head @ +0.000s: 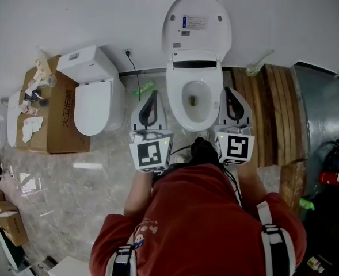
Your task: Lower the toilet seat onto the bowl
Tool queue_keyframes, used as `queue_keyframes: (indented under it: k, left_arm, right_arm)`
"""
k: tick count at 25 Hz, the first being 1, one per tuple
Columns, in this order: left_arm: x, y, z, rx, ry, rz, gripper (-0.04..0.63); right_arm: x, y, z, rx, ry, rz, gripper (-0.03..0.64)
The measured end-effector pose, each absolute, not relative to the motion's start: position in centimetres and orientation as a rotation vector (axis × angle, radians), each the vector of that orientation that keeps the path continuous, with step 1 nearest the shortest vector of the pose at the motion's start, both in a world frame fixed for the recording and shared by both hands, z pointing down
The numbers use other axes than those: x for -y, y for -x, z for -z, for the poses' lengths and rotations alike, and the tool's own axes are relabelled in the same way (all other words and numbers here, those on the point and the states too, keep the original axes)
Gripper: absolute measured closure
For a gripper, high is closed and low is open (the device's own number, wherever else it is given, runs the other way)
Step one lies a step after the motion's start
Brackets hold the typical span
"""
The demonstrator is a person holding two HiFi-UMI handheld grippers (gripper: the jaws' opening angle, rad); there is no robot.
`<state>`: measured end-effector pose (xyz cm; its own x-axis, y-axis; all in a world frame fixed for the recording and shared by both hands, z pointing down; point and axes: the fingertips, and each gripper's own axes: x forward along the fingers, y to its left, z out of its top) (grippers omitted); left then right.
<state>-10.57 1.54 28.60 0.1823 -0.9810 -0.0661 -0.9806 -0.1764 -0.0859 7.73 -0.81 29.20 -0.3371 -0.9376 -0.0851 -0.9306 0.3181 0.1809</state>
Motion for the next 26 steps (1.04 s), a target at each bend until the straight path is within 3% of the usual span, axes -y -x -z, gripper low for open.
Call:
queue_keyframes:
  k: [26]
  left_arm:
    - [-1.1, 10.7, -29.4, -1.951, 2.356, -0.031, 0.583]
  right_arm:
    - [1.1, -6.3, -29.3, 2.517, -1.732, 0.372, 0.601]
